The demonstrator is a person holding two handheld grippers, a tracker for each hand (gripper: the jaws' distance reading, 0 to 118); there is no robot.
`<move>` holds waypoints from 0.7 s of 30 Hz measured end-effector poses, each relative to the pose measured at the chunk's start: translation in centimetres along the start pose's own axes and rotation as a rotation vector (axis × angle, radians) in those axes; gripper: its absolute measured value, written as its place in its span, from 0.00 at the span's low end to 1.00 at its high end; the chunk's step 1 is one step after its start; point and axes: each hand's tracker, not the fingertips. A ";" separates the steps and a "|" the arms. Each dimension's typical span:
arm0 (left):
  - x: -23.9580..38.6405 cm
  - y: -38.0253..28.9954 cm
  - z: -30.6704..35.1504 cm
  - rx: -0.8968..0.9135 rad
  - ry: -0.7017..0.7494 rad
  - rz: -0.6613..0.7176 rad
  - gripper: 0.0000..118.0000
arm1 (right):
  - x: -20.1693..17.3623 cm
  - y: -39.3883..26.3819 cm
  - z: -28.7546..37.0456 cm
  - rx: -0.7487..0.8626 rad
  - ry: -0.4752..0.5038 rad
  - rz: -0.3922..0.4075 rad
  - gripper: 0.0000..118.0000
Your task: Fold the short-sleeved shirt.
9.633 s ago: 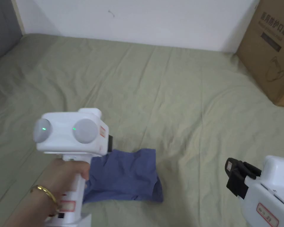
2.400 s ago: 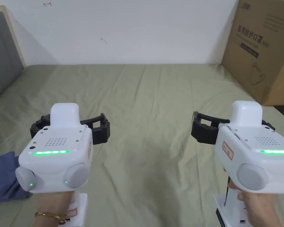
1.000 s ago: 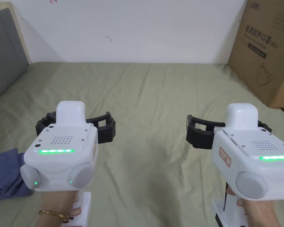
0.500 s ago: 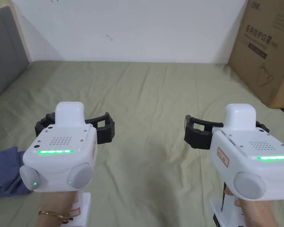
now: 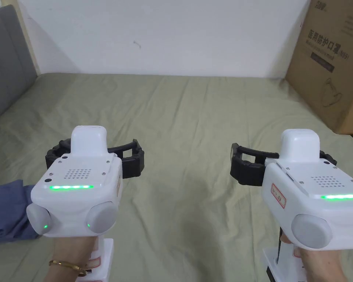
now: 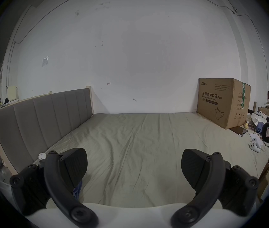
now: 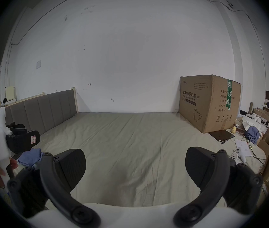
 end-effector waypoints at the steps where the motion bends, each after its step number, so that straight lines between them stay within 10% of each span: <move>1: 0.0 0.0 0.0 0.002 0.000 0.001 0.96 | 0.0 0.0 0.0 0.001 0.001 -0.001 1.00; 21: 0.3 0.4 0.4 0.009 -0.003 0.010 0.96 | 0.1 0.9 0.1 -0.052 -0.041 -0.005 1.00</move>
